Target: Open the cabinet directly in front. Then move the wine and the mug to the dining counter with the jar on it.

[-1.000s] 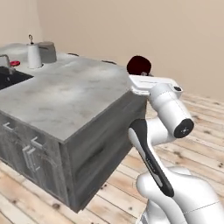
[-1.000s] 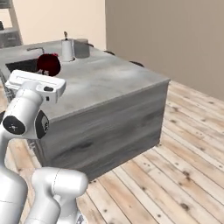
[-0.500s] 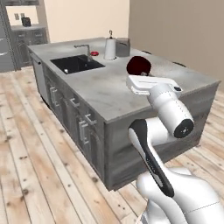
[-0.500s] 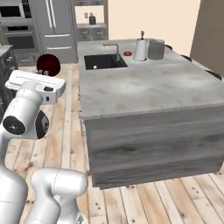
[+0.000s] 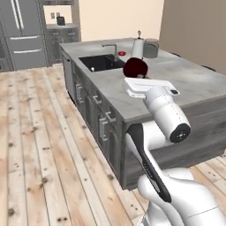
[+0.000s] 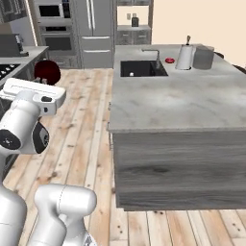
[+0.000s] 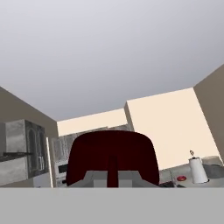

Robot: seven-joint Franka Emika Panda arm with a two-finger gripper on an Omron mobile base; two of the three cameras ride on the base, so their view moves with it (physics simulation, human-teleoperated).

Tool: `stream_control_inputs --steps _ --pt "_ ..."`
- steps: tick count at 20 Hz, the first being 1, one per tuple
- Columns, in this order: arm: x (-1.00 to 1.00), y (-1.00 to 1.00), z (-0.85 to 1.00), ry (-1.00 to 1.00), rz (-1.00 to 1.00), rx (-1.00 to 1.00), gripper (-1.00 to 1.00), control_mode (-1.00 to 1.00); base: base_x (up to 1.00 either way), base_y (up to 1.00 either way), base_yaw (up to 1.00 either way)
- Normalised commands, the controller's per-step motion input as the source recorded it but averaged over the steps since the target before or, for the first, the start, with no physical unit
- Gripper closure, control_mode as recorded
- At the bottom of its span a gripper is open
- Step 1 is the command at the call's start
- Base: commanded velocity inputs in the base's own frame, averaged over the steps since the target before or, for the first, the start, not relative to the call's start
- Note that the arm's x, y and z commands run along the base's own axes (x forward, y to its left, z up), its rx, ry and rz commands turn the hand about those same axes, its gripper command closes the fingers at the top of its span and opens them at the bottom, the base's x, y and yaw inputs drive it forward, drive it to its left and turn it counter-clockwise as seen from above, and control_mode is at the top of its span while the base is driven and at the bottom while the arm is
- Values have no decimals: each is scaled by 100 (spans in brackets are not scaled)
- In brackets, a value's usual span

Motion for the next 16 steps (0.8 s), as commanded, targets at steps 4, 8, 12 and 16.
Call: stream_control_inputs --steps 4,8,12,16 --pt "0 0 0 0 0 0 100 100 0 -8 3" --pt "0 0 0 0 0 0 100 100 0 -80 9" --pt "0 0 0 0 0 0 100 100 1 -100 11" --pt "0 0 0 0 0 0 100 100 0 -100 8"
